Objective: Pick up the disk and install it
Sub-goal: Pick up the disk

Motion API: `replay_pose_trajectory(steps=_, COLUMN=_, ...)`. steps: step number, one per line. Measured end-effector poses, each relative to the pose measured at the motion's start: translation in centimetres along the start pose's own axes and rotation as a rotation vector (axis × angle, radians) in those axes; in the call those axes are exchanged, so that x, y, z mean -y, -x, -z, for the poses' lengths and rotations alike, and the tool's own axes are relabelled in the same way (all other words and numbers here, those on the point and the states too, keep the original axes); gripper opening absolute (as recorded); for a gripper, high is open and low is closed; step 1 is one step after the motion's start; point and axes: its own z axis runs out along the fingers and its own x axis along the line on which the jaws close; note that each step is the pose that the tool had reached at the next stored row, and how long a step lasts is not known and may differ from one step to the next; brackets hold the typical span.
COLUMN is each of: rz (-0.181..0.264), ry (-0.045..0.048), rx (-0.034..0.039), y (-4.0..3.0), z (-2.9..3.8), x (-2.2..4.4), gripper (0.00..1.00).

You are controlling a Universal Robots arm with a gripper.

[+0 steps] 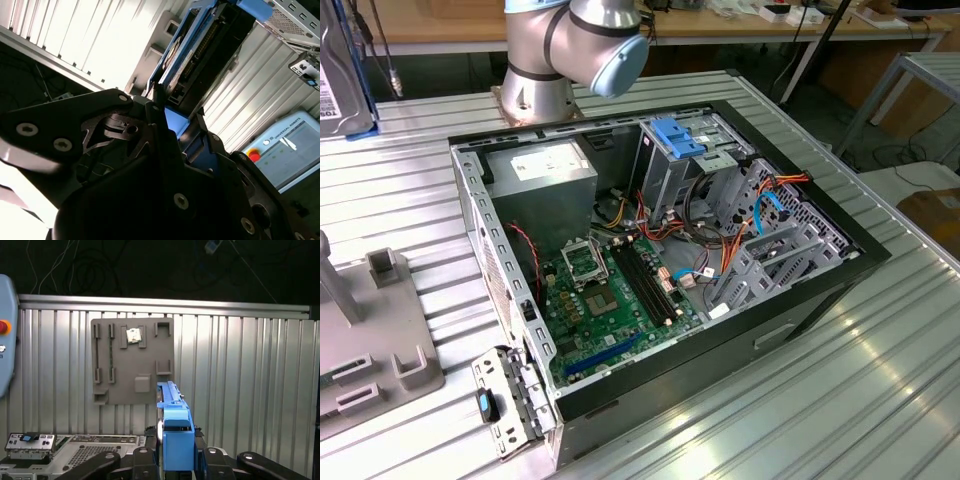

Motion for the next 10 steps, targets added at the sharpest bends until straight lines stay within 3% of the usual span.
replay_pose_trajectory(steps=6, rz=0.0, ry=-0.0001, rx=0.0, y=-0.06, z=-0.07, x=2.01, gripper=0.37)
replay_pose_trajectory(steps=10, rz=0.0, ry=0.0, rx=0.0, y=-0.08, z=-0.09, x=2.77, gripper=0.37)
